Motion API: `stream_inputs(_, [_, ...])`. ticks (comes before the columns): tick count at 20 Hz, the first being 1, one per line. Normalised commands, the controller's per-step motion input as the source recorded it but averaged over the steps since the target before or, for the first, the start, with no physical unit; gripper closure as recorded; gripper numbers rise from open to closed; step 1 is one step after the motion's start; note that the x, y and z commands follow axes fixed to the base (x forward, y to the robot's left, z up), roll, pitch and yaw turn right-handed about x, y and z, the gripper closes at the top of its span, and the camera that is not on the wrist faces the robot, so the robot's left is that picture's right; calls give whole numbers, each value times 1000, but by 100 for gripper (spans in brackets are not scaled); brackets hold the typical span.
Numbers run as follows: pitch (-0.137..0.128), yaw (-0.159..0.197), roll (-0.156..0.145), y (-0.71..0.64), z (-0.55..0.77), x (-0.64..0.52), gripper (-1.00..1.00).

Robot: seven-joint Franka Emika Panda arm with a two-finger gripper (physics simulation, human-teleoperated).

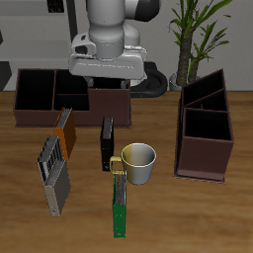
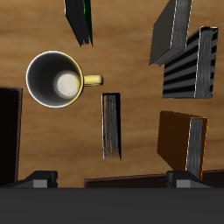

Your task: Place the striped book into the back desk caddy's left compartment and place the black book into the back desk caddy's left compartment and place the yellow book into the left desk caddy's right compartment

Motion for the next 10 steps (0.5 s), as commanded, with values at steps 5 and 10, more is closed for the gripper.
stream_inputs(5, [-6, 16, 26, -267, -30, 69, -100])
stream_inputs(10, [-18, -31, -7, -365, 29, 221, -100])
